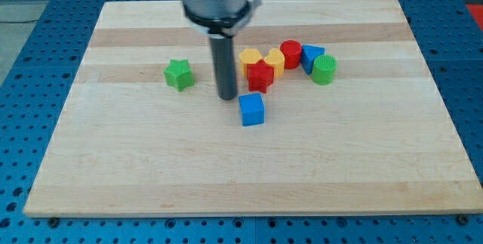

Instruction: Push the red star into the green star

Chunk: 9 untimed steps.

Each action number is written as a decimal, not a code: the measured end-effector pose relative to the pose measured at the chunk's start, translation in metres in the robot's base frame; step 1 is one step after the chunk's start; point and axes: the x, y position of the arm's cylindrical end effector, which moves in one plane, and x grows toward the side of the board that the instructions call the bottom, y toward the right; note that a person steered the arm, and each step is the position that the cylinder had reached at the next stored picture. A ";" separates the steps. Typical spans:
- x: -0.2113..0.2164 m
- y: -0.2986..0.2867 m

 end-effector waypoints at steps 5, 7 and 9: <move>-0.057 -0.004; -0.098 -0.025; -0.091 -0.075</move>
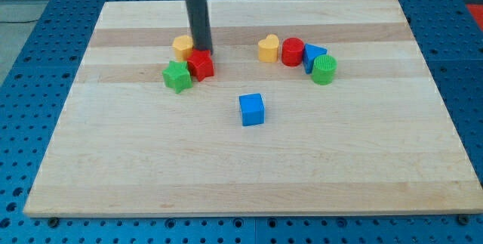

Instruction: Push the red star into the green star

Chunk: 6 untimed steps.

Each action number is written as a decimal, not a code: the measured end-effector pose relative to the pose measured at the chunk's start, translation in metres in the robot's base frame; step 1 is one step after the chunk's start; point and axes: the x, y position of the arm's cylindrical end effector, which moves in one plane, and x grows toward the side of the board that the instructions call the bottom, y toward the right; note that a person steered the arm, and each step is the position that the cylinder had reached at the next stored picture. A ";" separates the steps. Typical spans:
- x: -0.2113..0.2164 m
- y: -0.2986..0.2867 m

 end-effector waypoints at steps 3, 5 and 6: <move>0.018 0.088; 0.090 0.128; 0.102 0.184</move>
